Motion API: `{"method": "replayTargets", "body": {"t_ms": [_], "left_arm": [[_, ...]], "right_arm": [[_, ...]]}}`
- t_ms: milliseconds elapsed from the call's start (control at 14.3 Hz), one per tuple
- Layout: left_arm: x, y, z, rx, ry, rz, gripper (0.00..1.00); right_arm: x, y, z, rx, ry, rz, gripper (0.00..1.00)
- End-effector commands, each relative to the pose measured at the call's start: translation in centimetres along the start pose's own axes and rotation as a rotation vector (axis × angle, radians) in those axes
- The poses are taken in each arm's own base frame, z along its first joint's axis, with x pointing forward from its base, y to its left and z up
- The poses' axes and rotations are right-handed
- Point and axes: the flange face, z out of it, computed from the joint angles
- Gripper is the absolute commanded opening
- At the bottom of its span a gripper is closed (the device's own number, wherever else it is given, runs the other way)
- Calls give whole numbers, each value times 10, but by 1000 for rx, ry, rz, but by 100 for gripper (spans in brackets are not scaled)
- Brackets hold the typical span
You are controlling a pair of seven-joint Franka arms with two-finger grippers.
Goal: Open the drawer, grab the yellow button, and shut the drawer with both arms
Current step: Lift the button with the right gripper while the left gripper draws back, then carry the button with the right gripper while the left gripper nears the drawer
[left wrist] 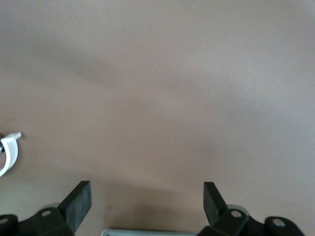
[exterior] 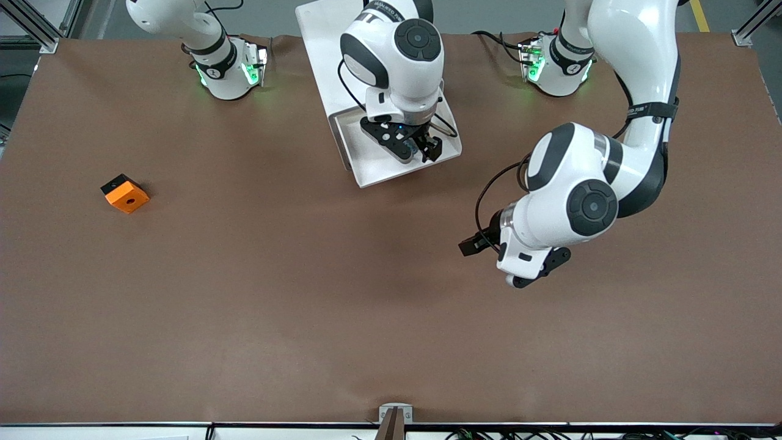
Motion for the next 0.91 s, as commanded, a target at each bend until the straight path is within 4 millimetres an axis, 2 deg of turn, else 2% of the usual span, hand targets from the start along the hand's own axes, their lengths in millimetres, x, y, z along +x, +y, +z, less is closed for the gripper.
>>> {"method": "replayTargets", "body": {"t_ms": [0,140,489,559,628,768,838], "left_arm": [[-13,11,-6,-4,83,59,100],[-21,17,-12,-22,98,66,100],[-20,18,-10,-27,100,62,100],[-20,18,-10,-28,101,62,100],[-21,18,-10,-28,101,64,100],[-21,19,-10,-30,103,64,100],[-20,18,-11,-34,106,62,100]], "right_arm": [[-3,-3,0,4,25,-2,100],[-2,-3,1,2,29,-2,100],[-1,-3,1,1,27,-3,100],[-1,-3,1,1,27,-6,90],[-1,-3,1,0,27,-9,75],[-2,-3,1,0,25,-9,37],[-2,-3,1,0,25,-5,22]]}}
